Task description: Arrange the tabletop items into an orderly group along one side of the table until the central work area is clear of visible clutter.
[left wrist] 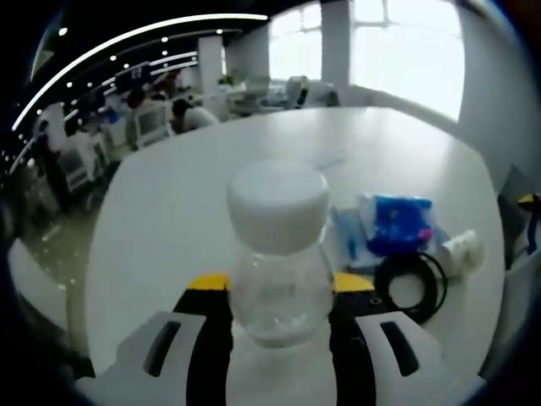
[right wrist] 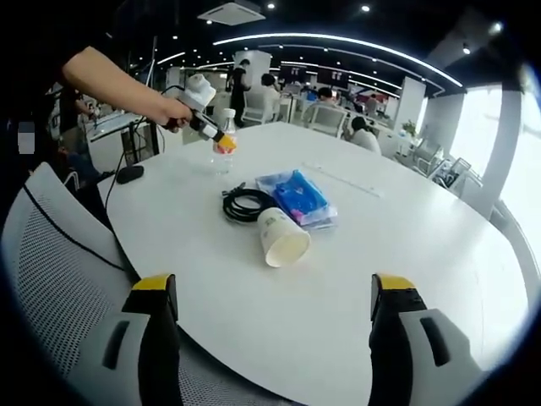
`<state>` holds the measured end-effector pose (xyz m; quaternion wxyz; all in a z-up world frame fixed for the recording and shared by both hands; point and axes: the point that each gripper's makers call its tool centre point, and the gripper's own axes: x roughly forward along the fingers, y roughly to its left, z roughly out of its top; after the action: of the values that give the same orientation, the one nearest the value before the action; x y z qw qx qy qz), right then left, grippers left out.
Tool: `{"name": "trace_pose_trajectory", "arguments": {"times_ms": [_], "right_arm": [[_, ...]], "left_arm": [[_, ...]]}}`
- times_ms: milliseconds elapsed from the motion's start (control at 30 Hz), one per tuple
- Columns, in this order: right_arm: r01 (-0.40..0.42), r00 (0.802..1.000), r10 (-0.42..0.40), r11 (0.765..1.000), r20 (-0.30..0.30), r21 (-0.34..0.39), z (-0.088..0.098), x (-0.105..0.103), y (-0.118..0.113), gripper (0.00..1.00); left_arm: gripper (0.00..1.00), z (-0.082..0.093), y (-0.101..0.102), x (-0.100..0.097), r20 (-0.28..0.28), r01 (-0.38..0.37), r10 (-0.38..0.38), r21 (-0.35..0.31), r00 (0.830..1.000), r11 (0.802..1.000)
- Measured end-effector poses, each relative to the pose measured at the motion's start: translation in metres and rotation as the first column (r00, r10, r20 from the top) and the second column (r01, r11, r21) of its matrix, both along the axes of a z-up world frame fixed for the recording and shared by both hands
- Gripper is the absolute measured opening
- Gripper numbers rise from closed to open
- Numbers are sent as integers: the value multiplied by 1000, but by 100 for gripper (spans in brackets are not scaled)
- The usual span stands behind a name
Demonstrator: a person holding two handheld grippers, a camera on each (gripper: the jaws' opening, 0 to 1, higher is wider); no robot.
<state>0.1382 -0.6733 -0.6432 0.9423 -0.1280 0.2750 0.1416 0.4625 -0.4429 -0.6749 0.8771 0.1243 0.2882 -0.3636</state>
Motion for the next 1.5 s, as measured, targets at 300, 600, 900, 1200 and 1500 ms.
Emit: {"name": "trace_pose_trajectory", "arguments": {"times_ms": [300,600,900,1200,1500], "right_arm": [[-18,1000,18,1000,-3,-18,-1,-1,2,92],[-27,1000,26,999,-15,-26,-4,-2,3,91],[-1,1000,1,1000,-4,-1,-1,1,-1,95],[2,1000,-2,1000,4,8,1,2,-1,96],[1,1000,-1,1000,19,9,4,2,0,95]], "left_arm": [[41,-1,6,-9,27,17,-16,-34,1000,999],[42,-2,6,-12,34,26,-25,-39,999,999],[42,-9,6,-12,6,4,-4,-30,1000,1000],[51,-7,14,-18,5,-58,59,-57,998,997],[58,4,26,-23,45,-205,211,-109,976,973]]}}
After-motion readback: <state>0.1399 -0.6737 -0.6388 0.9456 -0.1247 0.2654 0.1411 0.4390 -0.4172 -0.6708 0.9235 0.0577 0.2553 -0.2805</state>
